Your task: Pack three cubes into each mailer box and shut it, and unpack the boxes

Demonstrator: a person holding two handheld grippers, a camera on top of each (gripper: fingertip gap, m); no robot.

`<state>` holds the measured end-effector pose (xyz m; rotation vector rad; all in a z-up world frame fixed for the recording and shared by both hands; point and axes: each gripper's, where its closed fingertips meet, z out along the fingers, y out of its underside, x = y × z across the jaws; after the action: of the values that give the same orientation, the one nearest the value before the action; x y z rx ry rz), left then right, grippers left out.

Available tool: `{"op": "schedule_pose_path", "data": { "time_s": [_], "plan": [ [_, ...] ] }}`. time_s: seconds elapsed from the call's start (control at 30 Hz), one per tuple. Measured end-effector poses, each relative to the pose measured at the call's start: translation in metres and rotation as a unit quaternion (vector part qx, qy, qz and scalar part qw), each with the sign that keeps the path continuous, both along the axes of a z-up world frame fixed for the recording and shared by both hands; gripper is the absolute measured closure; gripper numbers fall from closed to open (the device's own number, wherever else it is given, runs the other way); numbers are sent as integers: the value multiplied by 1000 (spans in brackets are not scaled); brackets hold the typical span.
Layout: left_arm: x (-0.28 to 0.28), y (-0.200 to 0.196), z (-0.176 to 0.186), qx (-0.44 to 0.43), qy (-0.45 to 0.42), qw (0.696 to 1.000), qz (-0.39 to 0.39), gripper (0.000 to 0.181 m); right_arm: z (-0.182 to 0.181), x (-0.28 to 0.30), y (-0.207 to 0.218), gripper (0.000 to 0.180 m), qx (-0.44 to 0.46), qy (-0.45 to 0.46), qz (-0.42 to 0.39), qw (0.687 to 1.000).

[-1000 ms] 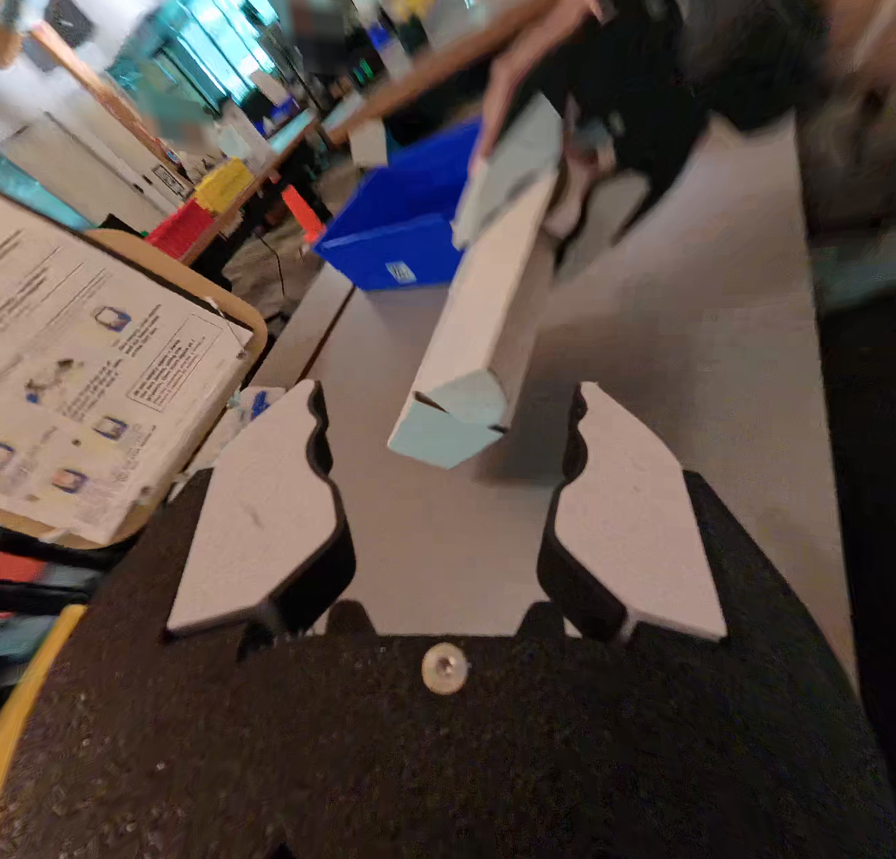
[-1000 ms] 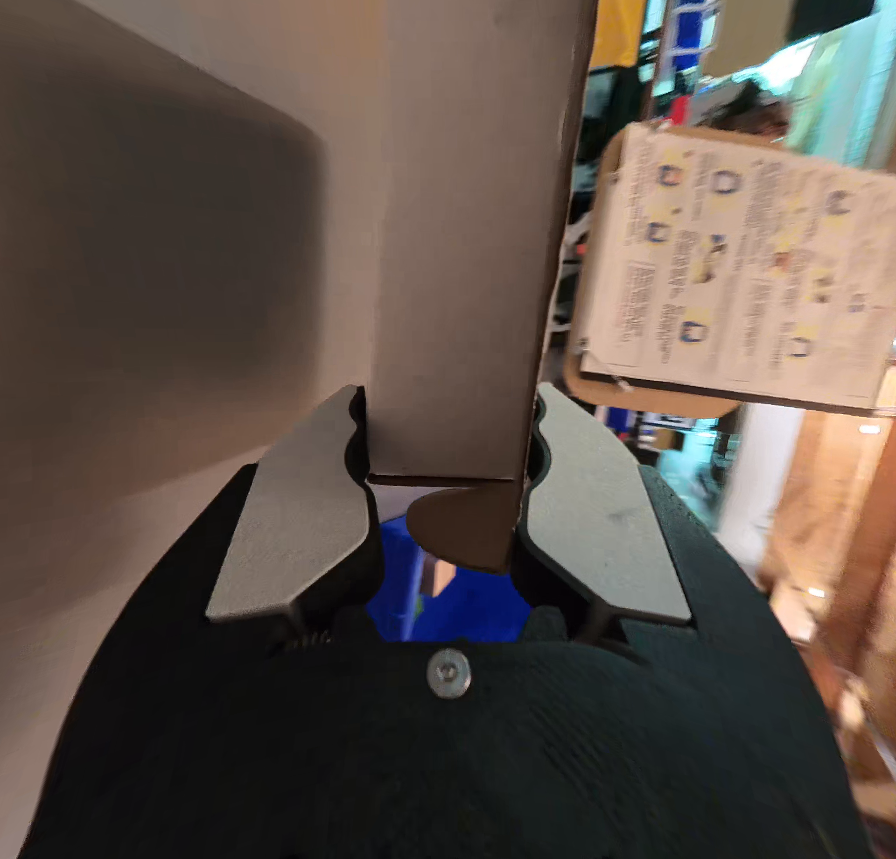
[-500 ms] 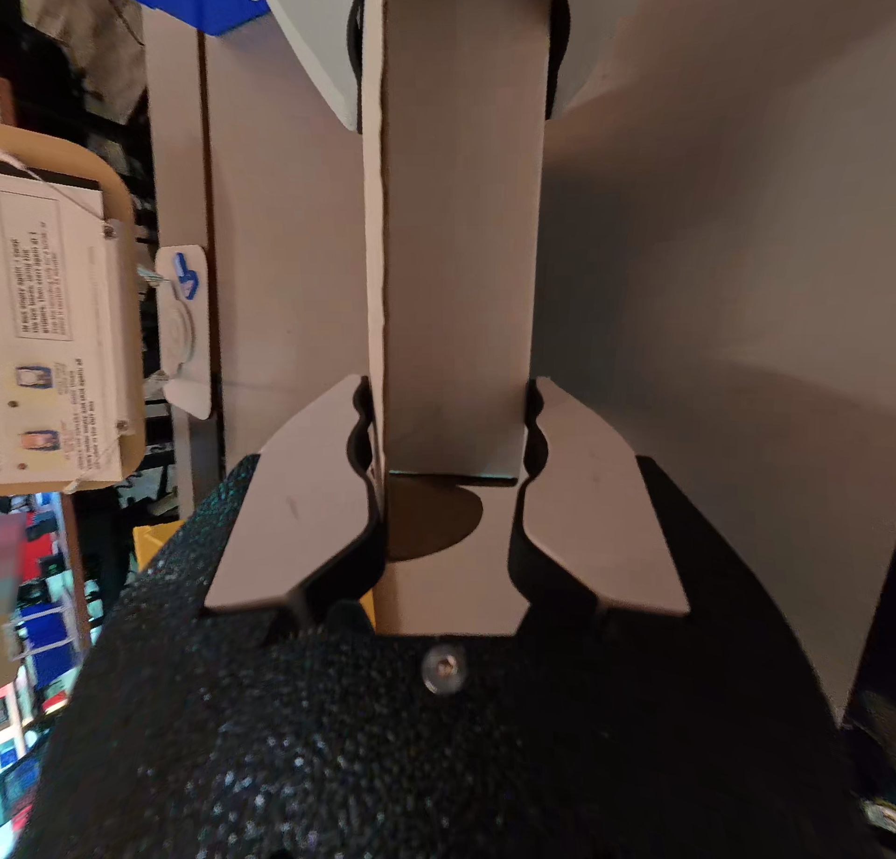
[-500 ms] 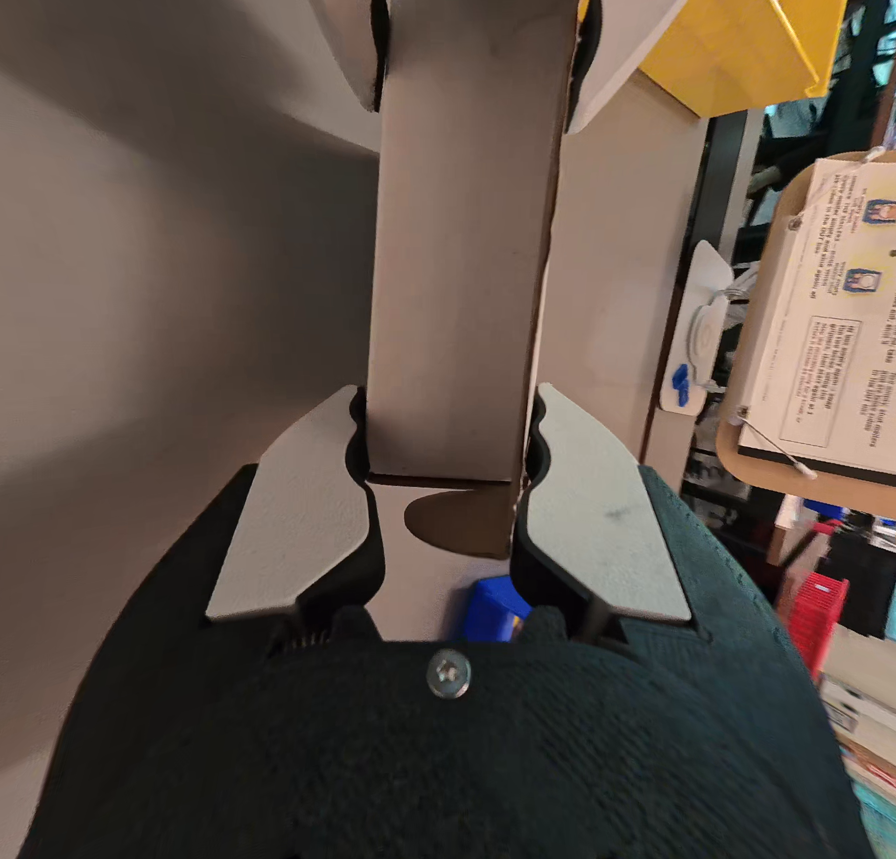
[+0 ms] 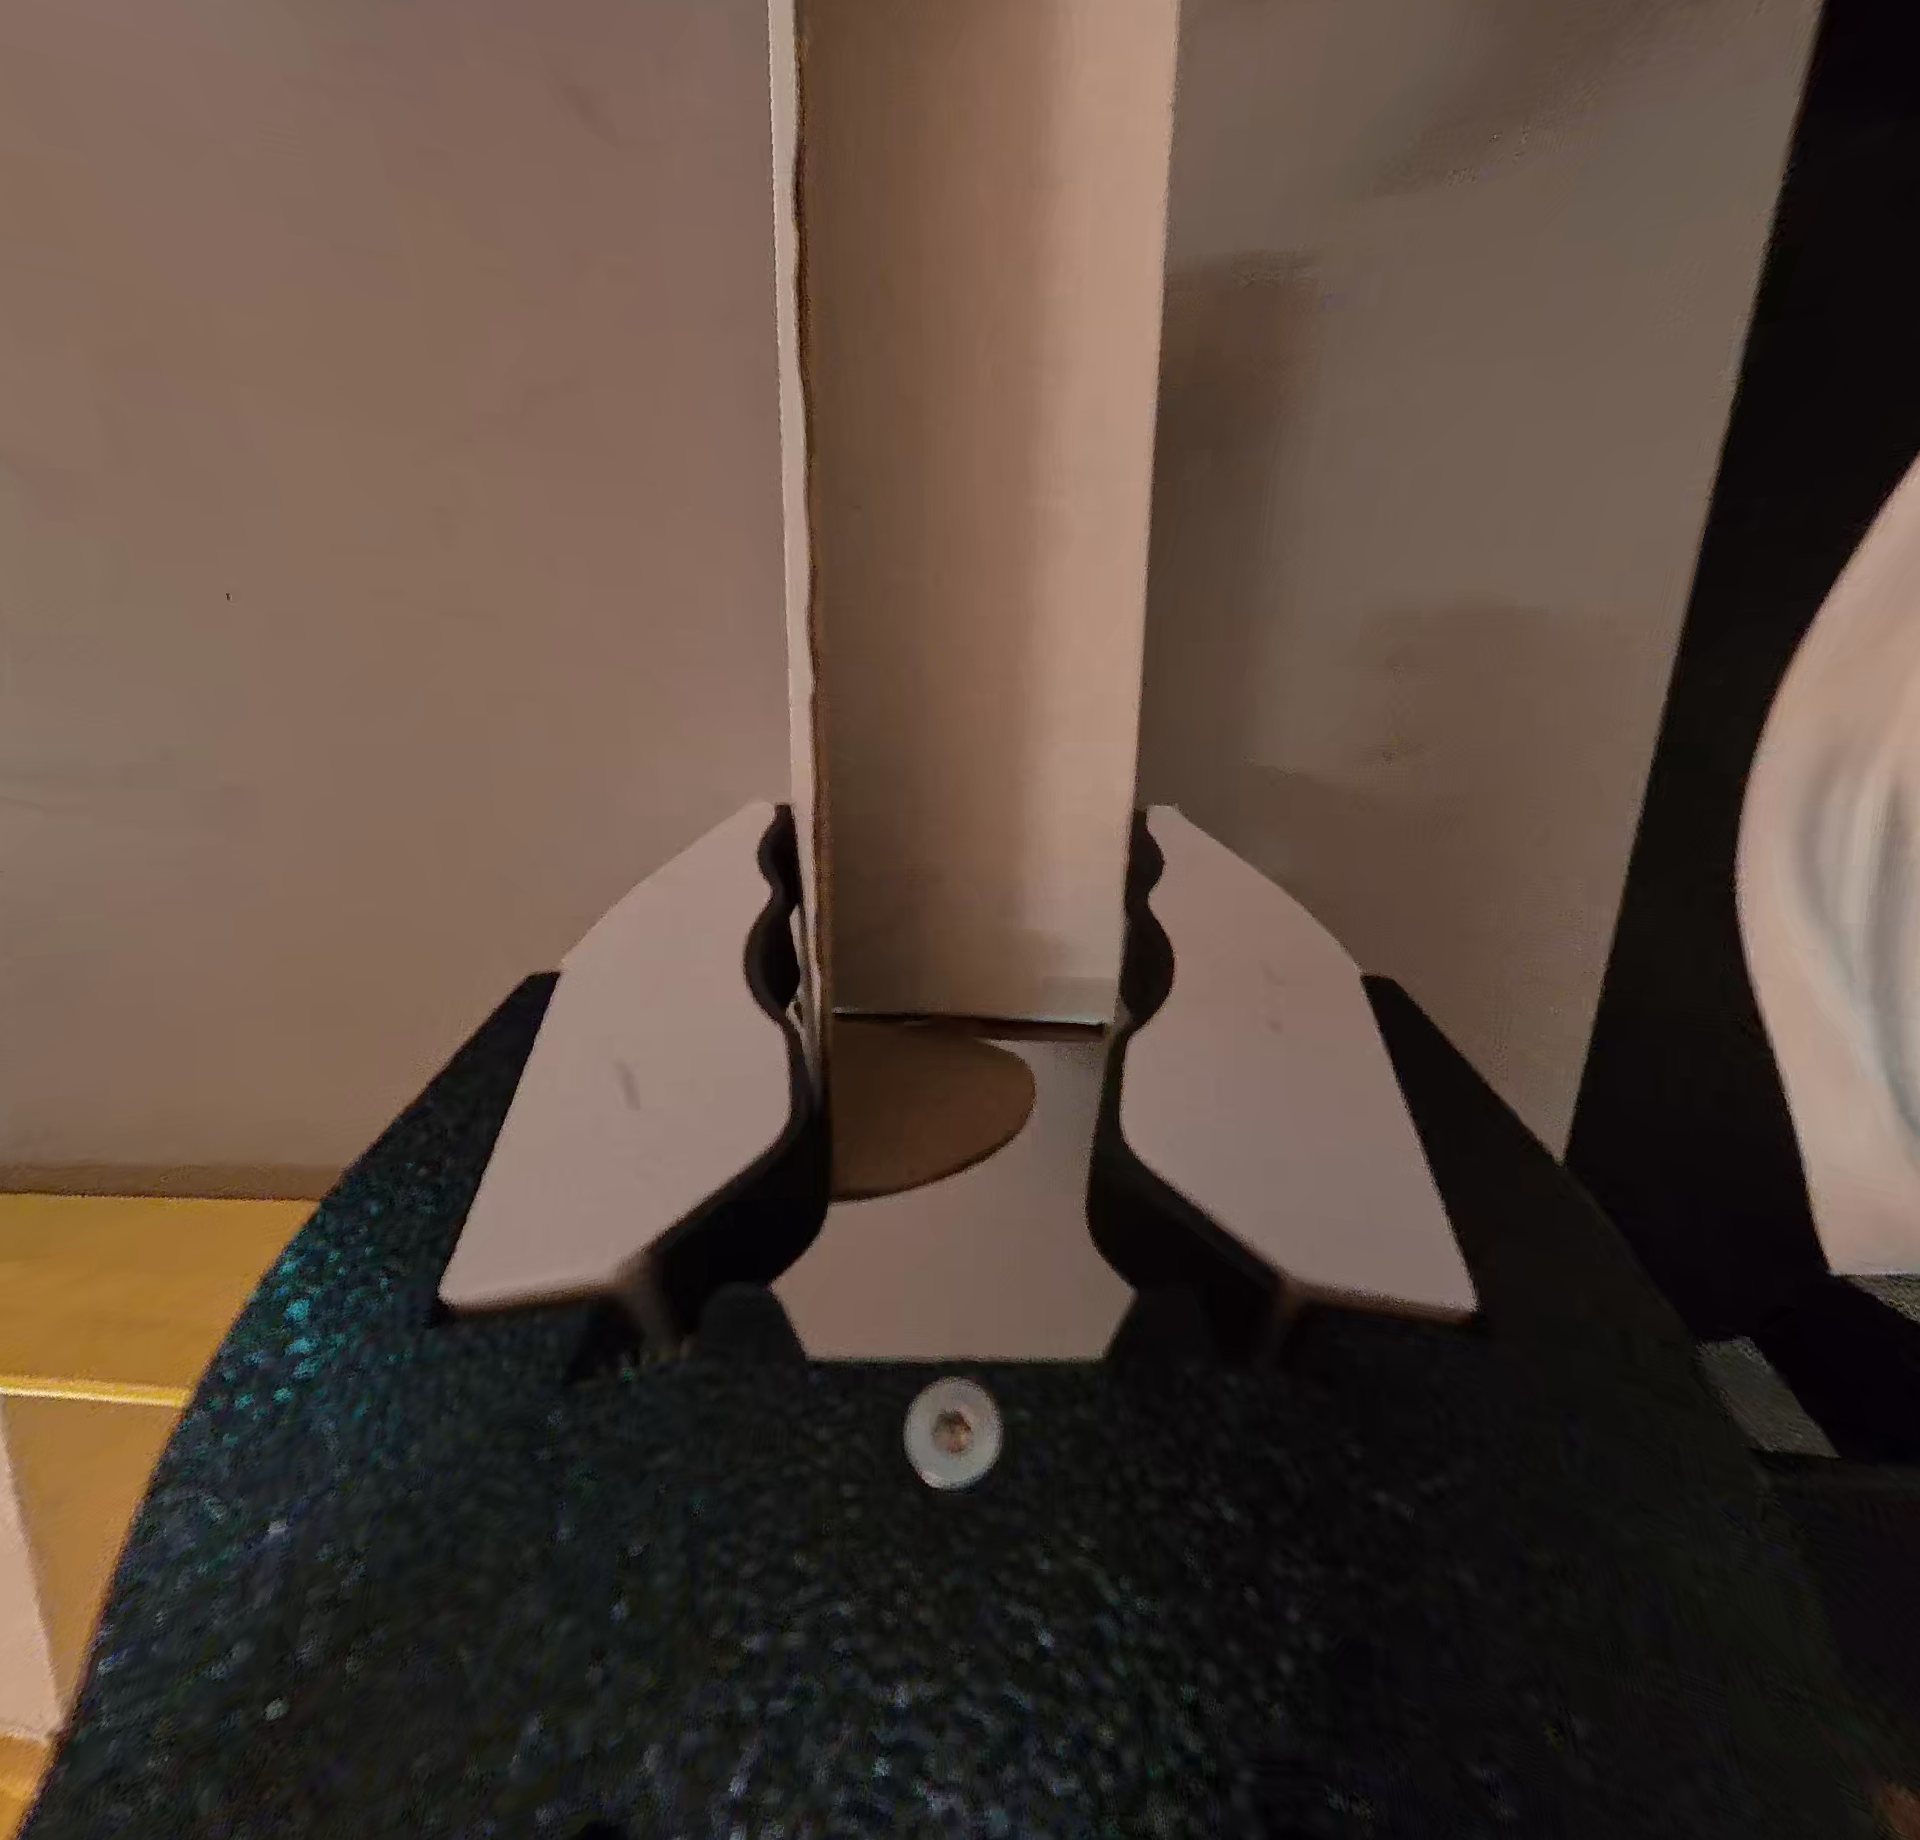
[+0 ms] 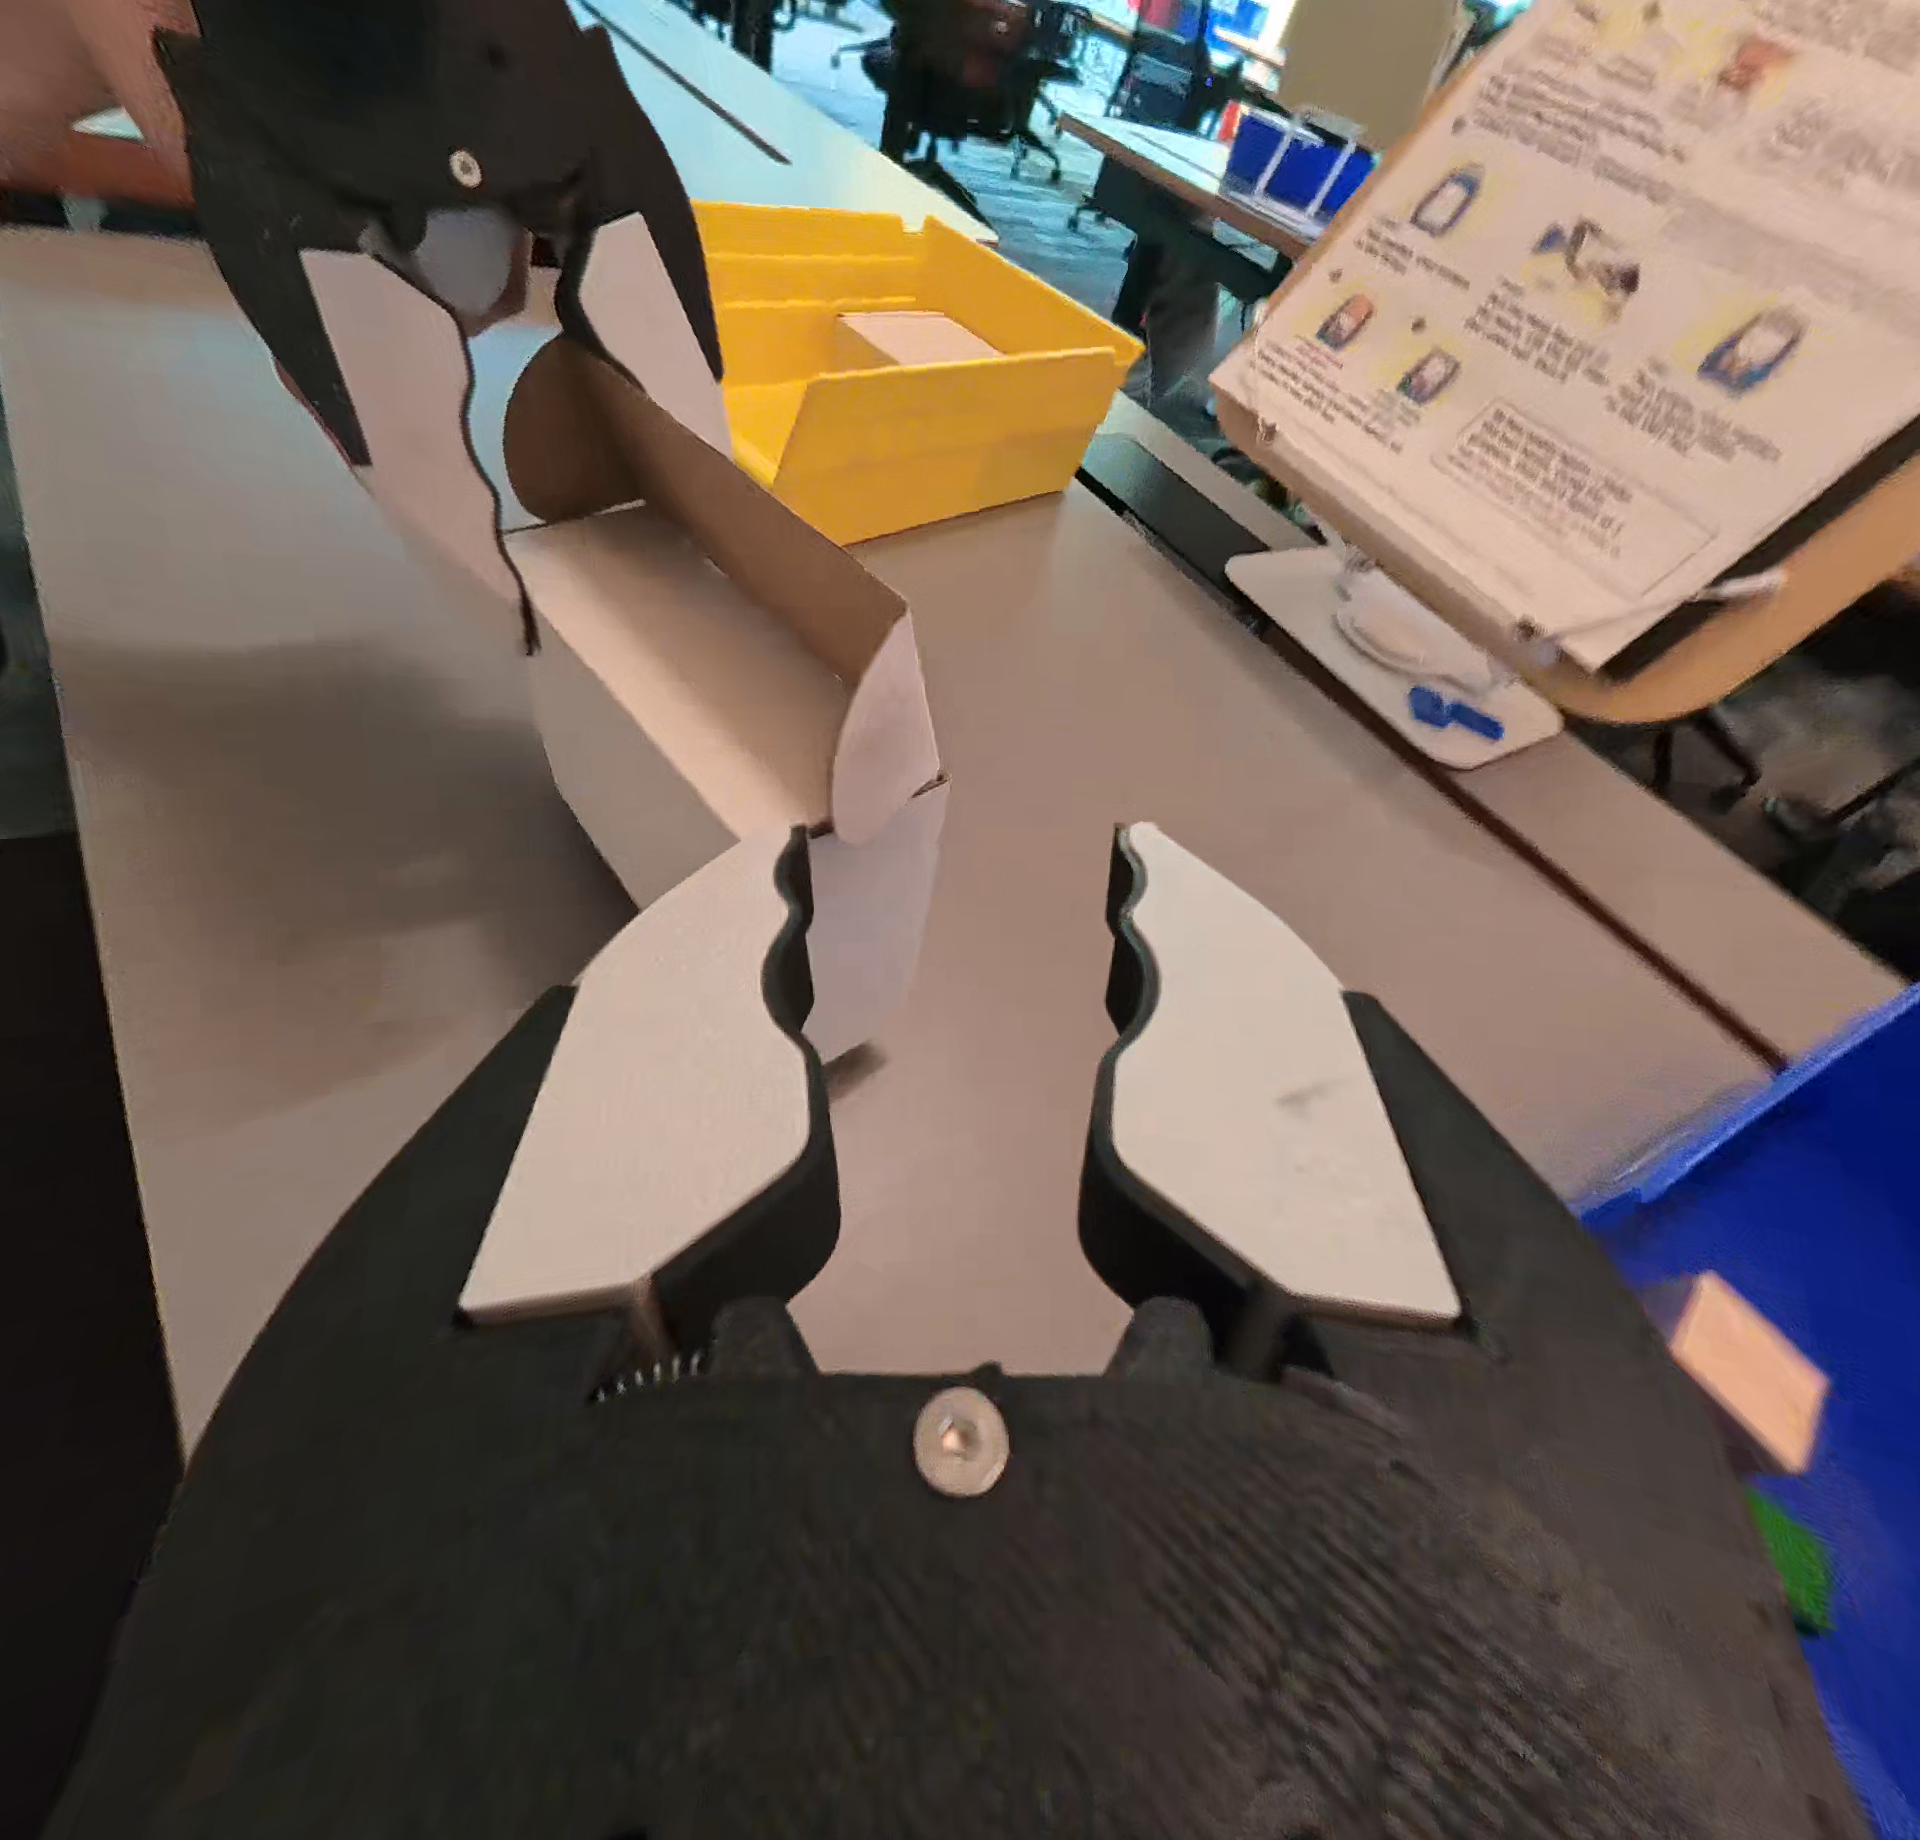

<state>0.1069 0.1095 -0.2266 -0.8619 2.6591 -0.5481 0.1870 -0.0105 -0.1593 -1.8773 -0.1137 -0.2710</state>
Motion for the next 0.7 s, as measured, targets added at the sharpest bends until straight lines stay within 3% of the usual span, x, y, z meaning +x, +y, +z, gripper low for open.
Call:
{"op": "schedule_pose_path", "data": {
  "time_s": [0.23, 0.47, 0.57, 0.63, 0.7],
  "plan": [
    [6, -7, -3, 34, 9, 999, 13, 121, -19, 1, 13, 156, 36, 32, -68, 997],
    [8, -6, -4, 24, 8, 999, 23, 120, -20, -3, 20, 179, 52, 22, -77, 995],
    [8, -6, -3, 19, 9, 1000, 23, 121, -19, 0, 20, 175, 46, 8, -85, 995],
    [8, -7, -3, 17, 7, 1000, 20, 121, -16, -3, 22, 163, 52, 10, -79, 995],
    [8, -7, -3, 18, 5, 1000, 19, 121, -17, -2, 23, 168, 45, 19, -88, 995]
  ]
}}
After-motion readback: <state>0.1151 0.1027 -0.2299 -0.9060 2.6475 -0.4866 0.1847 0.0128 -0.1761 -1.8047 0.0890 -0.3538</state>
